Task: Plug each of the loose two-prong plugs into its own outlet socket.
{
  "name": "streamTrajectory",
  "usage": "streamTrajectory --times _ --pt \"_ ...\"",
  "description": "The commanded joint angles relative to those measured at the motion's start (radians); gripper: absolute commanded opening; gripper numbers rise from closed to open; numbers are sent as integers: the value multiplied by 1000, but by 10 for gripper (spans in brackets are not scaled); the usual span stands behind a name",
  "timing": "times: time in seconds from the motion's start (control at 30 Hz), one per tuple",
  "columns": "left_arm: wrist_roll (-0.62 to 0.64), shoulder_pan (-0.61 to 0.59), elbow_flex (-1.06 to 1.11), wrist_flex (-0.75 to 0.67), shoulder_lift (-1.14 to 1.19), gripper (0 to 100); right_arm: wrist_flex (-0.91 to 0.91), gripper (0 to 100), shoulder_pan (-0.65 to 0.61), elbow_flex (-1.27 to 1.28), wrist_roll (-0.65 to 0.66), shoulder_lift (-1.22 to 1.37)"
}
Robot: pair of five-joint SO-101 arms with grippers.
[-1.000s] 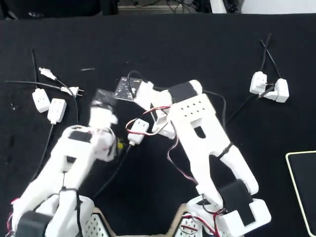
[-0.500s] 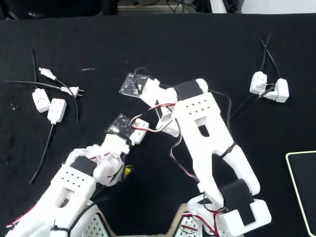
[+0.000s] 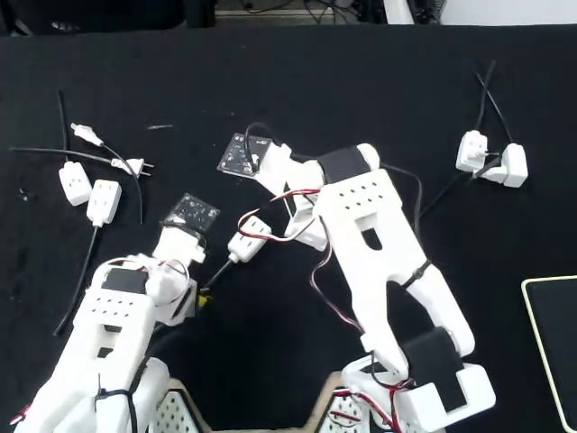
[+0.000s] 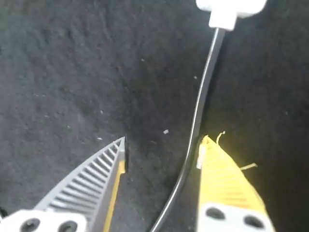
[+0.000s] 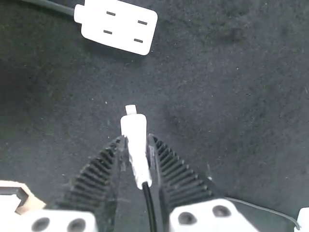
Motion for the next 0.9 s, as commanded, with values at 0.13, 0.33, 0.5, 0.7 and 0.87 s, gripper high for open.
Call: streamTrajectory --times 0.13,0.33,0.5,0.7,0.87 --pt "64 -7 -51 66 -9 246 -9 10 -104 -110 -92 54" --pt "123 -7 7 35 -9 245 72 10 -109 -337 -97 262" --pt "124 -4 47 -5 -9 245 97 10 -103 -503 -137 407" --pt "126 -7 50 -5 -9 245 144 10 -104 -641 -181 544" --pt "126 -7 50 -5 -9 245 146 10 -106 -680 -184 588"
